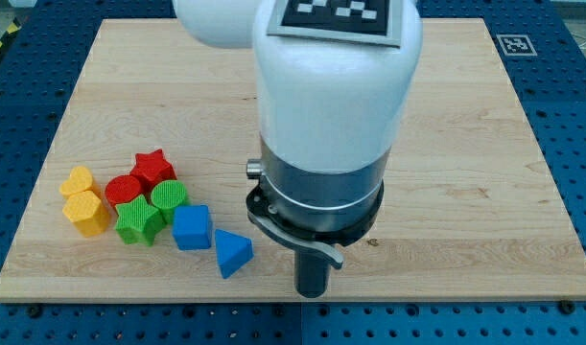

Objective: Move the blue triangle near to the blue cube

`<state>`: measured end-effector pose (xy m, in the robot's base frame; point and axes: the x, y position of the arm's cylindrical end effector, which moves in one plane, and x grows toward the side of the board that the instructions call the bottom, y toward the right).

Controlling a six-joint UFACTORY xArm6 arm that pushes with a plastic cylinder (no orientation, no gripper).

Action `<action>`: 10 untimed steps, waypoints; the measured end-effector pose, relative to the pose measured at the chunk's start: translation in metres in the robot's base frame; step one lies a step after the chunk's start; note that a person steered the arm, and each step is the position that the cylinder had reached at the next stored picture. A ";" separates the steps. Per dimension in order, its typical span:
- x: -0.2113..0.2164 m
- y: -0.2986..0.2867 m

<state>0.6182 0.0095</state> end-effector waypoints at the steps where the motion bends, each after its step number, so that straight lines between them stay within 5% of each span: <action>1: 0.000 -0.002; 10: -0.007 -0.116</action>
